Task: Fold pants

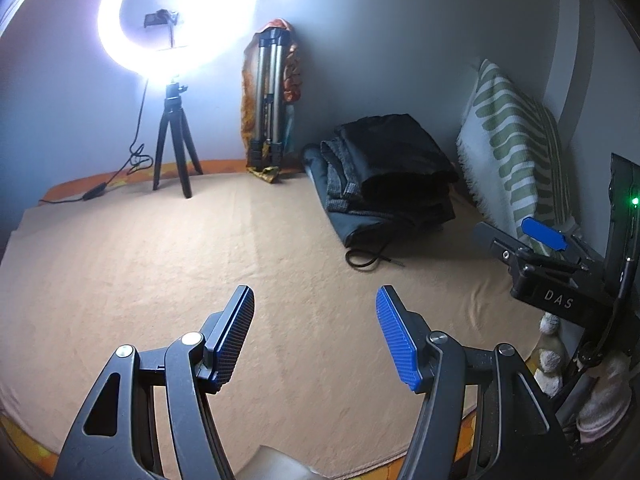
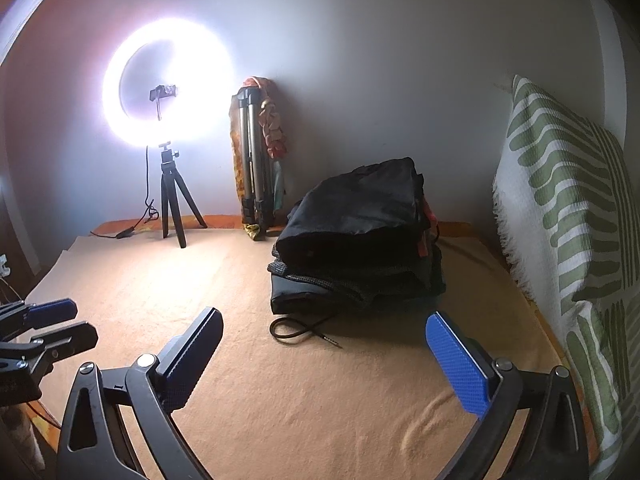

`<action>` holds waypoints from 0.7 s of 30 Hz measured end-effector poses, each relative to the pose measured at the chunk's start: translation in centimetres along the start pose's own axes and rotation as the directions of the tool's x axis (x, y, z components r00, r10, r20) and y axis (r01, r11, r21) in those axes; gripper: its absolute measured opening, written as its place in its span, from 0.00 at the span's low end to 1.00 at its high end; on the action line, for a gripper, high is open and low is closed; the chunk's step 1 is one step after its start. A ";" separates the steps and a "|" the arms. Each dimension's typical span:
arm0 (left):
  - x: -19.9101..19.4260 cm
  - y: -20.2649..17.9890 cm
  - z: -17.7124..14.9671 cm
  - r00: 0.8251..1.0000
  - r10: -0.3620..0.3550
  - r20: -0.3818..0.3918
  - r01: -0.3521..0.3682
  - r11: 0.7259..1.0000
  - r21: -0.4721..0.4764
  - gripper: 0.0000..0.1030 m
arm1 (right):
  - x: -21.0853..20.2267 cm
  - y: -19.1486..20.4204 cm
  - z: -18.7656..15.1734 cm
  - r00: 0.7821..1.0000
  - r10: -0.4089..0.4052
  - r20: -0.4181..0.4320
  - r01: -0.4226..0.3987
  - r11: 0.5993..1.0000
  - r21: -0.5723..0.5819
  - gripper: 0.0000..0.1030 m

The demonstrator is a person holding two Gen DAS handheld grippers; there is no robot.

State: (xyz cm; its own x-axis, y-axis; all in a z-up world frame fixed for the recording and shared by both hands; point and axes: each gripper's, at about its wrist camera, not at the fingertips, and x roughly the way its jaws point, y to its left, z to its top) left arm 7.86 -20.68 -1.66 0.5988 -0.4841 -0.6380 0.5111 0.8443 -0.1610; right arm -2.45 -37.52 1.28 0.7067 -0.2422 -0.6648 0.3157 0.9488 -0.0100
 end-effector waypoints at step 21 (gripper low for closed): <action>-0.9 0.7 -0.7 1.000 0.014 -0.007 -0.015 1.000 -0.012 0.65 | -0.2 1.1 -0.1 1.000 0.008 0.005 -0.008 1.000 -0.011 1.00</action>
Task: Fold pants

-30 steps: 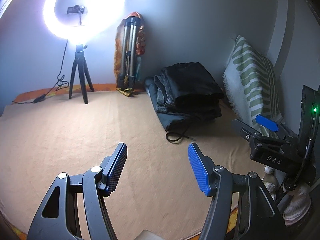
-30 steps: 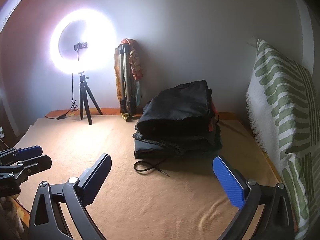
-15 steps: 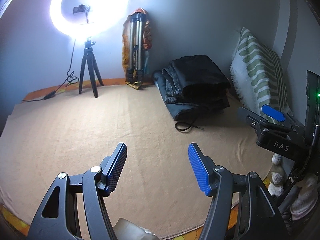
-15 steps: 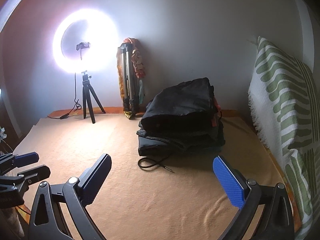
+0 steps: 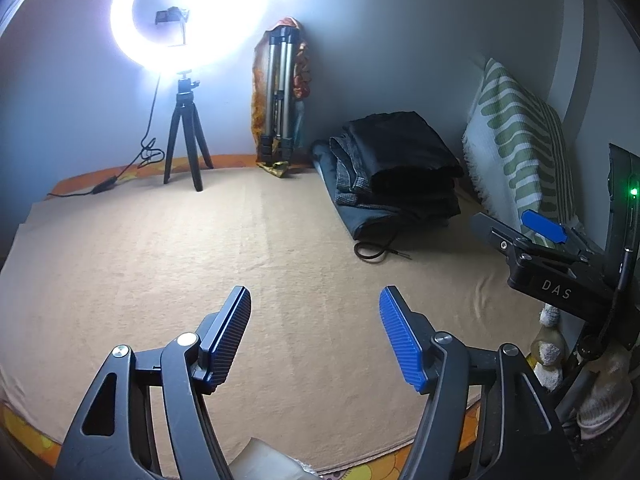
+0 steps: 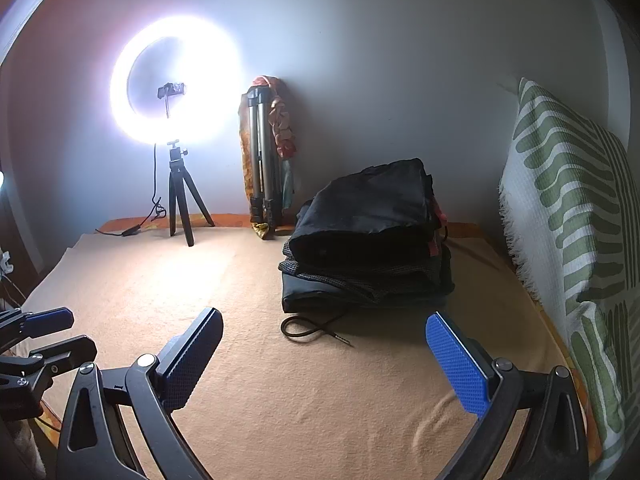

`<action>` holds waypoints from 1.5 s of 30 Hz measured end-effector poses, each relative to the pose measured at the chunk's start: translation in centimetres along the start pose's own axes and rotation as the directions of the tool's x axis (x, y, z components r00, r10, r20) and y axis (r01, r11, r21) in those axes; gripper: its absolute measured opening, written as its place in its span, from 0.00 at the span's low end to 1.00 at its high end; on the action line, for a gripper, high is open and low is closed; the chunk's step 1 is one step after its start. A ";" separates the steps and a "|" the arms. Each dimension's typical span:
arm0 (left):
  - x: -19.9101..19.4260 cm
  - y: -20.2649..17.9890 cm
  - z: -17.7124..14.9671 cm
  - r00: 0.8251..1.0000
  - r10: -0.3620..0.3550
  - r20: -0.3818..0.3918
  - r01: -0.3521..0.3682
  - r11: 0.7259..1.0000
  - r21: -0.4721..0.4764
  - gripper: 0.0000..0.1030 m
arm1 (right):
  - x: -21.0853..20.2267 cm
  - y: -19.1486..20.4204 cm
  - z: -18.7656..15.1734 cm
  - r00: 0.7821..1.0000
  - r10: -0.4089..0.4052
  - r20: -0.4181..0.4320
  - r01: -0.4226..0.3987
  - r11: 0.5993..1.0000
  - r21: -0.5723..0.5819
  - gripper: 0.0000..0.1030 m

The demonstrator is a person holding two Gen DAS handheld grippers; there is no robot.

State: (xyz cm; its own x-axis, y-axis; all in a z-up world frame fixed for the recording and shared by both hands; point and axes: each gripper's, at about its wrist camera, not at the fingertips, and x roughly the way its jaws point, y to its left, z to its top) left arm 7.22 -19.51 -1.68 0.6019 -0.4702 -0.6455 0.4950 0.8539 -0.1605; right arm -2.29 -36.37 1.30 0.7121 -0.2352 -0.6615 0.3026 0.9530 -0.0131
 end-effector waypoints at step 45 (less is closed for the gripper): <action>-0.3 -0.1 -0.1 0.999 0.028 0.032 -0.029 0.999 0.024 0.68 | 0.5 0.8 -0.5 1.000 0.012 -0.026 -0.012 1.000 -0.002 1.00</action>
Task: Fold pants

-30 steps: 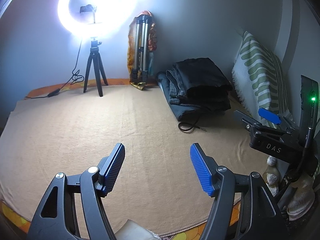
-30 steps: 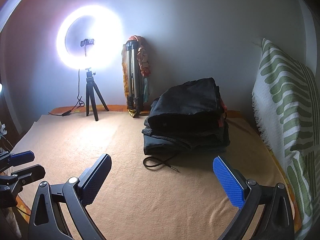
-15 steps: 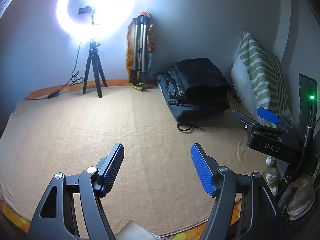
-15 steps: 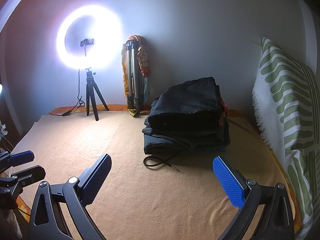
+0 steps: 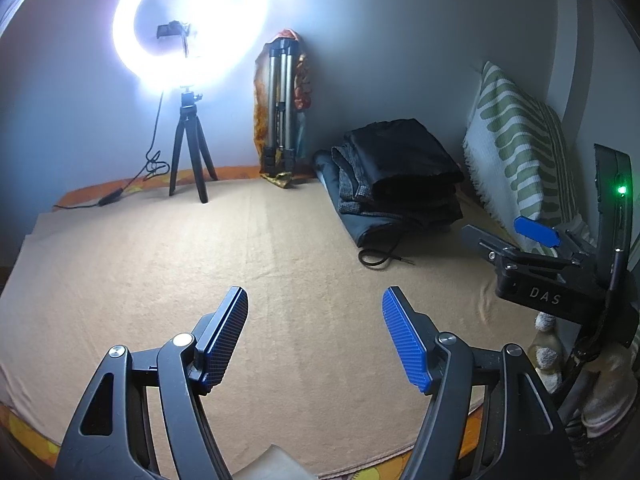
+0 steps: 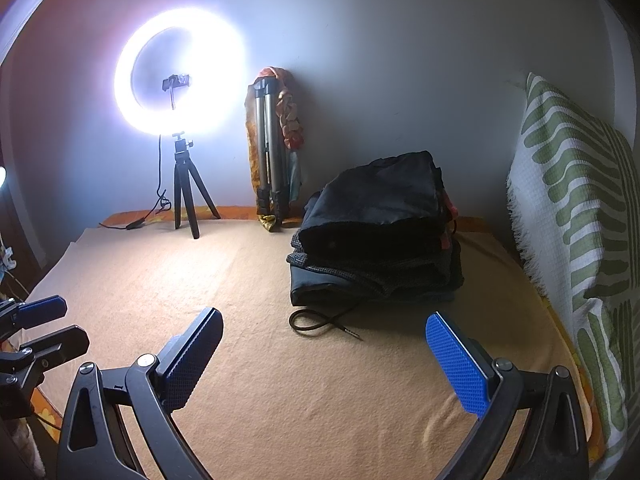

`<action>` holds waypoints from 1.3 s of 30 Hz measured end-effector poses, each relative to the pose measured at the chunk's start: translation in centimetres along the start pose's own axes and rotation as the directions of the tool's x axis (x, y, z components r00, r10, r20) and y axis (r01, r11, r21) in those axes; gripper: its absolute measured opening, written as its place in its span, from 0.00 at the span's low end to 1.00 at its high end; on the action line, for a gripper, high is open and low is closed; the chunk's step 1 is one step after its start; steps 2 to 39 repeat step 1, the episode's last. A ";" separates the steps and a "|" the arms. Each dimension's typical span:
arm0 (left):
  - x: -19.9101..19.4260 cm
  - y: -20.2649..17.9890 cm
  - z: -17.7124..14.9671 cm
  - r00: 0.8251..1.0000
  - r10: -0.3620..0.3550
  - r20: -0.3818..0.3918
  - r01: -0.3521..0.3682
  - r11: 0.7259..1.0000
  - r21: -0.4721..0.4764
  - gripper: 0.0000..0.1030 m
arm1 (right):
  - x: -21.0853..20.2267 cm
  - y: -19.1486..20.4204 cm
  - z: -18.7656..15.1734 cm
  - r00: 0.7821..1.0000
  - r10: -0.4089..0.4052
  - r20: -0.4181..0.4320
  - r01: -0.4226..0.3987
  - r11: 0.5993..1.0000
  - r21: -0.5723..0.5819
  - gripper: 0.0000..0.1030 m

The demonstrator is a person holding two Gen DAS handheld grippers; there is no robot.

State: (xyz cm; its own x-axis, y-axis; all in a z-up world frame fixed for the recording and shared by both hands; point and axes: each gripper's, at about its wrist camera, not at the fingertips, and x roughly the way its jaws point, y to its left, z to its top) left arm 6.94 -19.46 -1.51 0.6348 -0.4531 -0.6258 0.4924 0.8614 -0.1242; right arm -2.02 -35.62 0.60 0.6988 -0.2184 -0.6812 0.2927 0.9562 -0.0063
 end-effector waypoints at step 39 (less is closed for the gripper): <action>0.2 0.2 0.0 1.000 0.006 -0.008 -0.006 1.000 -0.002 0.68 | 0.0 0.0 -0.1 1.000 0.000 -0.001 0.000 1.000 0.000 1.00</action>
